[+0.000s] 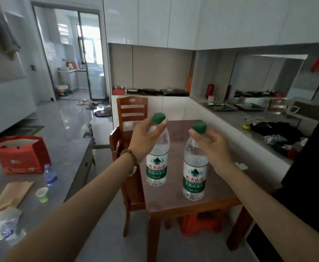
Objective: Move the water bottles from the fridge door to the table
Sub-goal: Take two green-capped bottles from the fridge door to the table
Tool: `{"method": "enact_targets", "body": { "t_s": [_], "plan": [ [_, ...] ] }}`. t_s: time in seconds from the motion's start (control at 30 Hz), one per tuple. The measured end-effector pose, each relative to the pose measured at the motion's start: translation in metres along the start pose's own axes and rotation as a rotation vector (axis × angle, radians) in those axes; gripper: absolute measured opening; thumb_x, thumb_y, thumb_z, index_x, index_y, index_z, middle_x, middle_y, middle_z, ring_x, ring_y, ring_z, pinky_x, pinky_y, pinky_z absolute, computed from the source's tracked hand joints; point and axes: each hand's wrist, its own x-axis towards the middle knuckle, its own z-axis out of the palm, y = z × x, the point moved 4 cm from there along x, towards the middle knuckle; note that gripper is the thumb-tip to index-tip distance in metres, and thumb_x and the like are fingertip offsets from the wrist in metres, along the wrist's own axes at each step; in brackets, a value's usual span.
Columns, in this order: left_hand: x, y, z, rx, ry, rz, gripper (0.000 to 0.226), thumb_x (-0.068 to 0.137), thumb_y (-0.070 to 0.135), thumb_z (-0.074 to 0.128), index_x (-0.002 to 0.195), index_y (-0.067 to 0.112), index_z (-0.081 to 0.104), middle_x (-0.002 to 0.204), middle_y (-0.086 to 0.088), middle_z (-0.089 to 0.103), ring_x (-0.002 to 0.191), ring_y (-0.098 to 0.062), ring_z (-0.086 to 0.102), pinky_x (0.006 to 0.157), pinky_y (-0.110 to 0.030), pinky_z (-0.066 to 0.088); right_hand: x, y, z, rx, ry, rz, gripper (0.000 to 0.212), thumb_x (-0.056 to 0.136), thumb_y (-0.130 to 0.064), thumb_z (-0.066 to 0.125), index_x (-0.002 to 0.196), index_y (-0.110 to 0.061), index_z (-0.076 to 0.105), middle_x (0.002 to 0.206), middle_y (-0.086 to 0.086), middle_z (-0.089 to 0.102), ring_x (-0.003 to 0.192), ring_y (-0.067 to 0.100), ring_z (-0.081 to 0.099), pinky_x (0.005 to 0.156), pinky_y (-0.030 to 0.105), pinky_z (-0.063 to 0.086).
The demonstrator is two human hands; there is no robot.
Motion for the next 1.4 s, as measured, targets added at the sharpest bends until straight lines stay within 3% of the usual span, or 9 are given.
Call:
{"method": "enact_targets", "body": {
  "t_s": [0.07, 0.17, 0.33, 0.47, 0.57, 0.67, 0.87, 1.13, 1.4],
  "plan": [
    [0.029, -0.04, 0.004, 0.071, -0.102, -0.006, 0.02, 0.089, 0.031, 0.056, 0.104, 0.018, 0.061, 0.094, 0.016, 0.063, 0.09, 0.004, 0.059, 0.083, -0.012, 0.047, 0.028, 0.03, 0.018, -0.078, -0.041, 0.009, 0.018, 0.063, -0.052, 0.073, 0.074, -0.038, 0.069, 0.079, -0.014, 0.07, 0.073, -0.008, 0.063, 0.067, 0.009, 0.047],
    [0.067, -0.096, 0.007, 0.134, -0.203, -0.062, 0.031, 0.087, 0.033, 0.057, 0.111, 0.013, 0.061, 0.106, 0.004, 0.065, 0.1, -0.008, 0.059, 0.09, -0.022, 0.045, 0.069, 0.078, 0.037, -0.133, -0.092, 0.064, 0.011, 0.076, -0.029, 0.074, 0.083, -0.032, 0.066, 0.092, -0.005, 0.07, 0.083, 0.002, 0.064, 0.076, 0.018, 0.049],
    [0.114, -0.178, 0.012, 0.238, -0.275, -0.13, 0.034, 0.083, 0.036, 0.062, 0.11, 0.015, 0.063, 0.103, 0.011, 0.063, 0.091, 0.002, 0.054, 0.084, -0.013, 0.036, 0.121, 0.158, 0.065, -0.174, -0.225, 0.175, 0.018, 0.077, -0.012, 0.074, 0.093, -0.007, 0.07, 0.075, -0.017, 0.065, 0.063, -0.018, 0.056, 0.06, 0.004, 0.041],
    [0.138, -0.237, 0.016, 0.322, -0.31, -0.227, 0.038, 0.082, 0.041, 0.063, 0.112, 0.017, 0.063, 0.111, 0.005, 0.066, 0.103, -0.01, 0.056, 0.094, -0.03, 0.042, 0.156, 0.223, 0.078, -0.193, -0.248, 0.296, 0.014, 0.074, -0.022, 0.077, 0.071, -0.032, 0.068, 0.057, -0.025, 0.064, 0.056, -0.014, 0.054, 0.061, 0.019, 0.04],
    [0.148, -0.277, 0.02, 0.316, -0.289, -0.345, 0.044, 0.082, 0.041, 0.063, 0.117, 0.014, 0.062, 0.119, -0.001, 0.065, 0.113, -0.019, 0.056, 0.101, -0.04, 0.042, 0.179, 0.257, 0.087, -0.186, -0.298, 0.328, 0.009, 0.065, -0.044, 0.078, 0.07, -0.042, 0.071, 0.07, -0.028, 0.069, 0.071, -0.01, 0.061, 0.07, 0.023, 0.047],
    [0.153, -0.305, 0.033, 0.286, -0.289, -0.409, 0.041, 0.083, 0.038, 0.063, 0.117, 0.015, 0.062, 0.119, 0.001, 0.064, 0.115, -0.019, 0.055, 0.104, -0.037, 0.04, 0.197, 0.285, 0.095, -0.153, -0.347, 0.349, 0.029, 0.051, -0.063, 0.076, 0.076, -0.05, 0.071, 0.081, -0.026, 0.071, 0.092, 0.005, 0.064, 0.083, 0.028, 0.05],
    [0.158, -0.339, 0.052, 0.254, -0.244, -0.499, 0.04, 0.083, 0.037, 0.064, 0.116, 0.014, 0.062, 0.12, -0.002, 0.064, 0.117, -0.02, 0.054, 0.105, -0.044, 0.04, 0.217, 0.328, 0.103, -0.082, -0.385, 0.373, 0.02, 0.069, -0.035, 0.079, 0.088, -0.034, 0.071, 0.096, -0.011, 0.072, 0.1, 0.012, 0.064, 0.092, 0.033, 0.049],
    [0.153, -0.36, 0.067, 0.274, -0.224, -0.535, 0.037, 0.084, 0.032, 0.064, 0.114, 0.009, 0.062, 0.117, -0.004, 0.065, 0.115, -0.019, 0.055, 0.104, -0.044, 0.04, 0.22, 0.357, 0.111, -0.062, -0.393, 0.423, 0.02, 0.071, -0.028, 0.08, 0.081, -0.039, 0.067, 0.084, -0.028, 0.066, 0.086, -0.011, 0.059, 0.078, 0.015, 0.044],
    [0.152, -0.366, 0.075, 0.236, -0.243, -0.542, 0.036, 0.085, 0.029, 0.063, 0.115, 0.01, 0.061, 0.12, -0.003, 0.063, 0.119, -0.018, 0.053, 0.107, -0.044, 0.037, 0.226, 0.368, 0.114, -0.039, -0.406, 0.435, 0.019, 0.07, -0.031, 0.08, 0.084, -0.036, 0.068, 0.087, -0.025, 0.068, 0.09, -0.004, 0.061, 0.079, 0.017, 0.044]
  ]
}}
